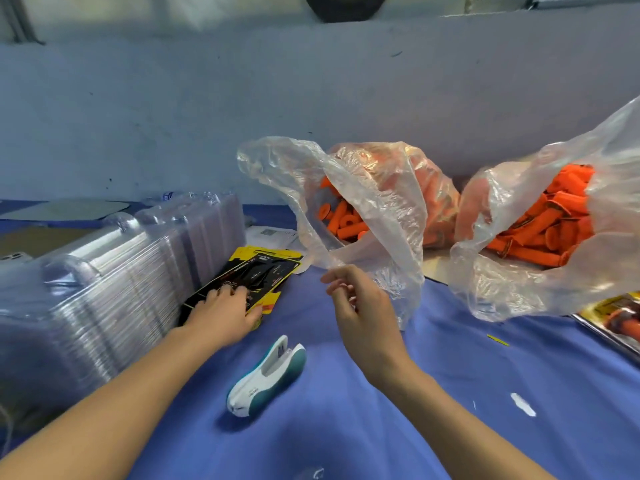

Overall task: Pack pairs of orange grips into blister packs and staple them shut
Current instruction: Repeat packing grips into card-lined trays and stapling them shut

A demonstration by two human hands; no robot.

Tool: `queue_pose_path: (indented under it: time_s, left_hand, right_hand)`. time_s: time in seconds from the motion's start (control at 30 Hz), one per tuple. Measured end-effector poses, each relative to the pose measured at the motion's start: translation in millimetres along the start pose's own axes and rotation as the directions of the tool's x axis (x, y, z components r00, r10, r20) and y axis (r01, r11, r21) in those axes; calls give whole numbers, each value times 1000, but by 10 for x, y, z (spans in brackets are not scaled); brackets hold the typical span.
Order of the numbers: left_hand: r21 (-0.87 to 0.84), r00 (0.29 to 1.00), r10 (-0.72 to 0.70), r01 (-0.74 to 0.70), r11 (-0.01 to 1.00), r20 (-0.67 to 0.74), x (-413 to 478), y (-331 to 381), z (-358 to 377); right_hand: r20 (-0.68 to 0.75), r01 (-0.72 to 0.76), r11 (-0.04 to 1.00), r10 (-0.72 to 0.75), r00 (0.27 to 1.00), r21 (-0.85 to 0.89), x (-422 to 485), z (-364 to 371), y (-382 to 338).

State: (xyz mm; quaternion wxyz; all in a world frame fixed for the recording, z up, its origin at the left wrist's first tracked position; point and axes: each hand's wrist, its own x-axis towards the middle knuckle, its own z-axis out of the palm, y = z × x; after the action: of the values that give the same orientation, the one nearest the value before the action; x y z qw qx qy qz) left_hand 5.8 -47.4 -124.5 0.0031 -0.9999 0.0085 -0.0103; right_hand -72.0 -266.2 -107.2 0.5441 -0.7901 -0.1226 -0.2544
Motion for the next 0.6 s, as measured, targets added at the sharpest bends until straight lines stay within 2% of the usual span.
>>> queue_pose_path:
  time_s: [0.07,0.3,0.4,0.6]
  left_hand:
    - [0,999,5,-5,1000,32,-2,-90,61]
    - [102,994,91,-84,991,-65,-48,-153,-39]
    - [207,985,80,-47,977,-154,-56,-147,-85]
    - [200,988,60,-30,979,-143,-100,-172,-116]
  right_hand:
    - [1,-5,1000,5,1000,-2,-10,-20,22]
    - [15,-15,999,16,1000,-32,-51,-58,63]
    - [22,-26,998,27,999,-49,-60,-80,56]
    - [25,-24,997,26,999,-78,-65,-147,23]
